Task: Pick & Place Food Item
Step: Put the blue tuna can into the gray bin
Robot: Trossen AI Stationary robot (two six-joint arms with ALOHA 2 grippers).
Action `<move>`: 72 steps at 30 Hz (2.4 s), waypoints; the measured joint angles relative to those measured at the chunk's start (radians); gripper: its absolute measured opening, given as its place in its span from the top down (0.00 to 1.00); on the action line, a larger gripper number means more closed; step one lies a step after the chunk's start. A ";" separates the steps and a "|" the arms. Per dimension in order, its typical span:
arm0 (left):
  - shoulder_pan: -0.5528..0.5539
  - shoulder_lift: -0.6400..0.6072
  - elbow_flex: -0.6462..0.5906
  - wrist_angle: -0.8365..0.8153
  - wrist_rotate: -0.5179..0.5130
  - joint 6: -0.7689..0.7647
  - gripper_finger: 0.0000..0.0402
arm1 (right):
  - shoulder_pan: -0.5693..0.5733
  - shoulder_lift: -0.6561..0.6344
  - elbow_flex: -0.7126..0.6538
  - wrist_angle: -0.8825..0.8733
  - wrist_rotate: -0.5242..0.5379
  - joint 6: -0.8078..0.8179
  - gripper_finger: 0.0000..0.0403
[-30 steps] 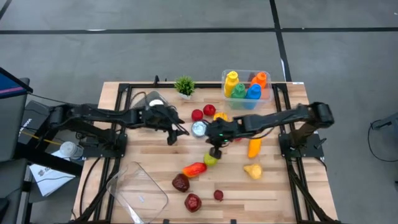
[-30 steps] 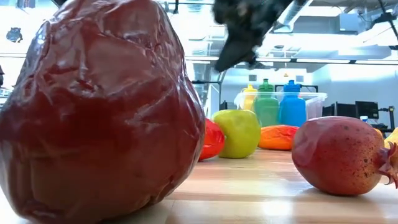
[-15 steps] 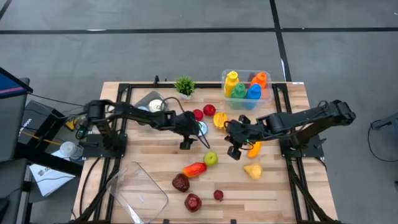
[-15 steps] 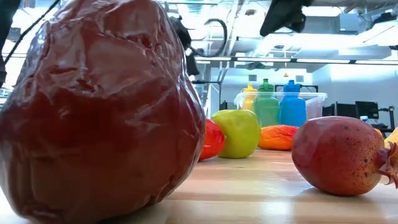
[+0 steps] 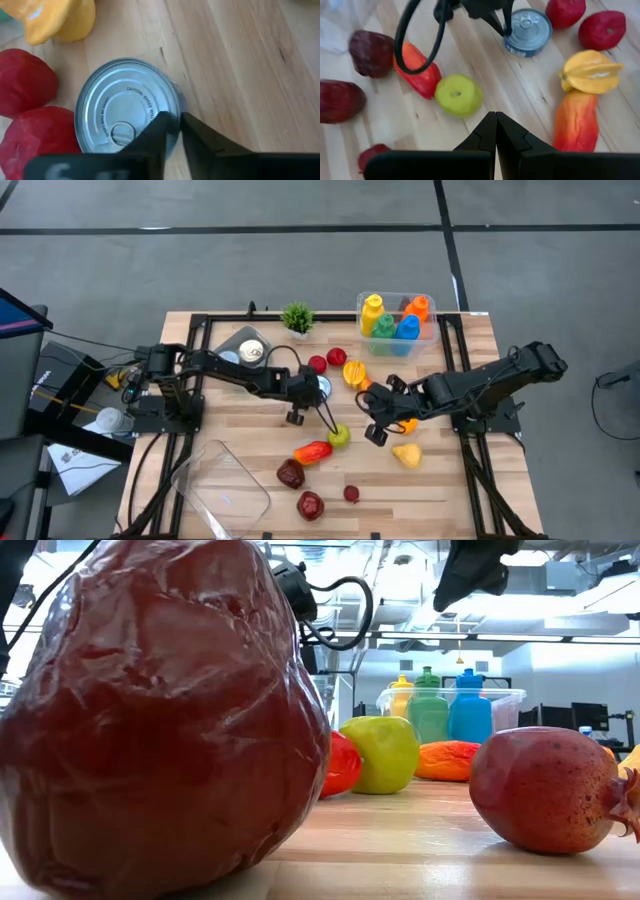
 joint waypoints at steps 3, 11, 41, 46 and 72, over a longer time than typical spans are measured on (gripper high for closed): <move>-0.022 0.000 0.000 -0.011 -0.022 0.000 0.96 | 0.000 0.000 0.001 0.009 0.003 0.000 1.00; -0.073 -0.015 -0.010 -0.091 -0.042 -0.085 1.00 | 0.002 -0.003 0.001 0.010 0.011 0.006 1.00; 0.098 -0.470 -0.008 -0.061 0.378 -0.076 0.75 | 0.013 -0.003 0.001 0.002 0.022 0.025 1.00; 0.155 -0.414 -0.008 -0.046 0.498 0.015 0.52 | 0.012 -0.003 0.001 0.003 0.022 0.020 1.00; 0.139 -0.135 -0.008 -0.009 0.381 0.072 0.68 | 0.012 -0.003 0.001 0.002 -0.008 0.025 1.00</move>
